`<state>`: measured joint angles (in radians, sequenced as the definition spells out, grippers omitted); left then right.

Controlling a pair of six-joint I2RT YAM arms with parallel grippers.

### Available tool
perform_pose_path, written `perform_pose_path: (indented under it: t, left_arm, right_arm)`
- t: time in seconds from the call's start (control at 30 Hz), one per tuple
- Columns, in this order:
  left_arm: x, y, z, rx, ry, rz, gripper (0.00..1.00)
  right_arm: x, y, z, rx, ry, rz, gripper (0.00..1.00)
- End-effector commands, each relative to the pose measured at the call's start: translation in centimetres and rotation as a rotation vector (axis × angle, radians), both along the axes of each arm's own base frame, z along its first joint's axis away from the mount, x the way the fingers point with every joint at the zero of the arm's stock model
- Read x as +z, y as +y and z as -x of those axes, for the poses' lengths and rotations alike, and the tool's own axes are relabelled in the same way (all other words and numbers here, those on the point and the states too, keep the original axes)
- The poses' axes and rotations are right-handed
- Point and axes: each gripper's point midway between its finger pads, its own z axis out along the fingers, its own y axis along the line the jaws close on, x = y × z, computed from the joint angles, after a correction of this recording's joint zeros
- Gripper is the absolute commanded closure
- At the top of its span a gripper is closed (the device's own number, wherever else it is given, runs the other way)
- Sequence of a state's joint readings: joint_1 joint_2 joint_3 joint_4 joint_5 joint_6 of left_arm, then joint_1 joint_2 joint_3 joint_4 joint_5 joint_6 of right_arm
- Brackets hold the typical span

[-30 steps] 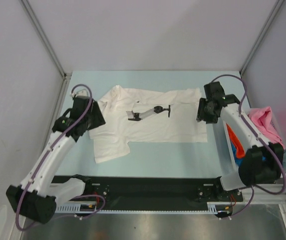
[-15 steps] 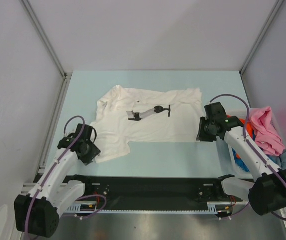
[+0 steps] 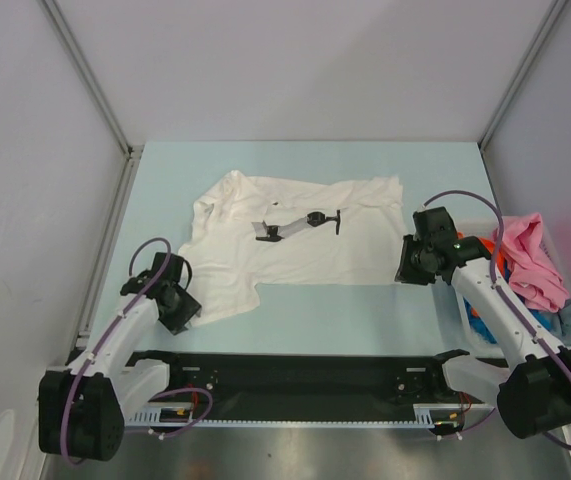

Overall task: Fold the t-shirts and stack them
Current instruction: Flatten the tshirt out

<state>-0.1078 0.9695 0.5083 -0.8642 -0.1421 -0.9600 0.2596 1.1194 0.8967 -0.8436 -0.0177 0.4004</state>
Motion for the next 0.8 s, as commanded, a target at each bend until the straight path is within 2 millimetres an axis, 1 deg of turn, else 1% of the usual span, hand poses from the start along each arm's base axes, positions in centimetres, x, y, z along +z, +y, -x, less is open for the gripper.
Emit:
perform_pose_path:
  t: [0.0,0.07,0.13,0.27,0.37,0.4,0.43,0.47,0.5,0.53,0.6,0.7,0.77]
  left_arm:
    - [0.1,-0.1,-1.3,0.009,-0.045,0.015,0.5]
    - [-0.5,-0.1,-1.2,0.014,-0.019,0.014,0.48]
    - [-0.8,-0.3,-1.6,0.003,-0.025,0.022,0.48]
    - [-1.4,-0.4,-1.3,0.01,-0.004,0.031,0.52]
    - [-1.9,-0.7,-0.7,0.035,0.001,0.06,0.56]
    - [-2.2,-0.7,-0.6,0.039,0.003,0.063,0.61]
    - [-2.3,-0.5,-0.6,0.05,0.006,0.063,0.64]
    - [-2.1,-0.4,-0.7,0.053,0.005,0.057,0.8]
    - [-2.1,-0.2,-0.6,0.055,0.011,0.047,0.94]
    - [-1.9,0.0,-0.7,0.065,0.009,0.038,1.0]
    - [-1.4,0.2,-1.0,0.061,-0.004,0.029,1.0]
    - [0.2,0.7,-1.5,0.048,-0.042,0.005,1.0]
    - [2.3,1.2,-1.8,0.048,-0.091,-0.023,1.0]
  right_arm:
    - [0.7,0.1,-0.3,-0.014,-0.032,-0.016,0.75]
    - [0.7,0.1,-0.4,-0.014,-0.034,-0.015,0.75]
    - [0.6,0.0,-0.4,-0.017,-0.03,-0.013,0.75]
    - [0.5,-0.3,-0.3,-0.026,-0.012,0.004,0.74]
    - [0.2,-1.6,-0.3,-0.075,0.007,0.065,0.72]
    - [0.2,-2.1,-0.4,-0.1,0.012,0.087,0.7]
    - [0.2,-2.6,-0.5,-0.125,0.017,0.096,0.7]
    - [-0.1,-3.0,-0.5,-0.143,0.038,0.112,0.67]
    - [-0.1,-3.1,-0.5,-0.156,0.046,0.113,0.64]
    - [-0.4,-3.5,-0.5,-0.171,0.057,0.114,0.63]
    - [-0.9,-3.8,-0.7,-0.198,0.076,0.116,0.58]
    - [-1.7,-4.2,-1.0,-0.23,0.101,0.111,0.57]
    - [-2.1,-4.4,-1.5,-0.255,0.108,0.103,0.58]
